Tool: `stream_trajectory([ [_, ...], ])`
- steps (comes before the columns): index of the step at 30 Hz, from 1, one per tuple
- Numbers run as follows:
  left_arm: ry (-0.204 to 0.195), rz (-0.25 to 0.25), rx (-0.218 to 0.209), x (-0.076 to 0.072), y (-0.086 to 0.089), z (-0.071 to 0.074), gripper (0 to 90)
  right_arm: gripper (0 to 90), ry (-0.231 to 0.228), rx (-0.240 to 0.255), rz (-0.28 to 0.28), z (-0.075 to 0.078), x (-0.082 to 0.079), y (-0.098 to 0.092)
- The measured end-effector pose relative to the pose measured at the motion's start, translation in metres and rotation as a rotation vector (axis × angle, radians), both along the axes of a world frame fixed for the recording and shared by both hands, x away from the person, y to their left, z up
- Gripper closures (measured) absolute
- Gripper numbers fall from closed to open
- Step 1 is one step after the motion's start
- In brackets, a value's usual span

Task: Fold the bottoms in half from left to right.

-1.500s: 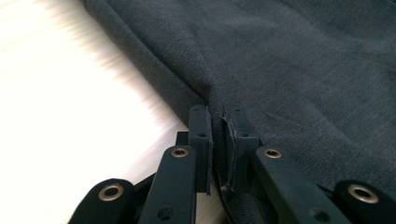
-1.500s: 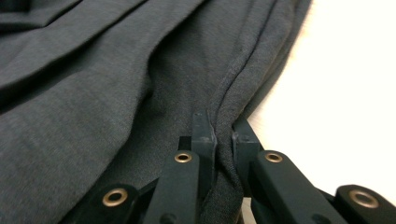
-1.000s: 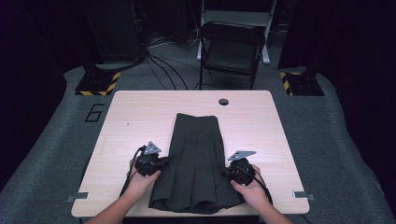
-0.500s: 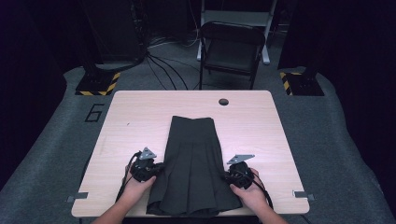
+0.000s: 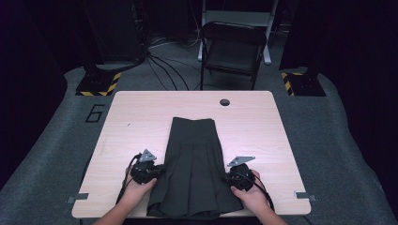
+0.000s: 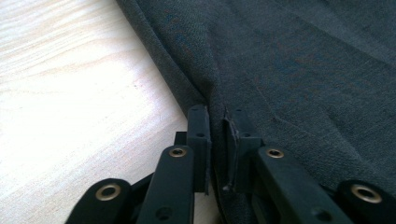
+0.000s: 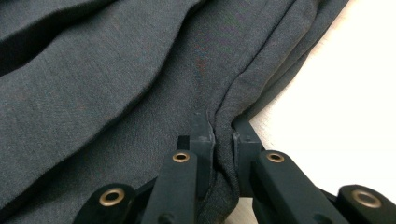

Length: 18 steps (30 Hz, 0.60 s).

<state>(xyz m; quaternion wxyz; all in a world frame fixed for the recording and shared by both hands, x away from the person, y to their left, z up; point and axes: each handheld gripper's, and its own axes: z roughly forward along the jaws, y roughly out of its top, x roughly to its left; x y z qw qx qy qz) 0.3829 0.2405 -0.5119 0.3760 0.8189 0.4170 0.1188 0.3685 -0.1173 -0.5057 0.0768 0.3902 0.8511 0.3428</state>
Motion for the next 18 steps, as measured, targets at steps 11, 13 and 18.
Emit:
stream_trajectory([
  [11,-0.011,0.045,-0.053,0.005,0.0024,-0.0043,50.7,53.2,-0.031,0.011,-0.024,0.0022,0.0014,-0.0017],
  [13,-0.011,0.037,-0.051,0.0061,0.002,-0.005,47.9,50.5,-0.037,0.022,-0.035,0.0024,0.0025,-0.001],
  [18,-0.044,0.033,-0.049,0.009,0.0003,-0.0059,43.8,47.3,-0.057,0.021,-0.043,0.0032,0.0037,-0.0021],
])
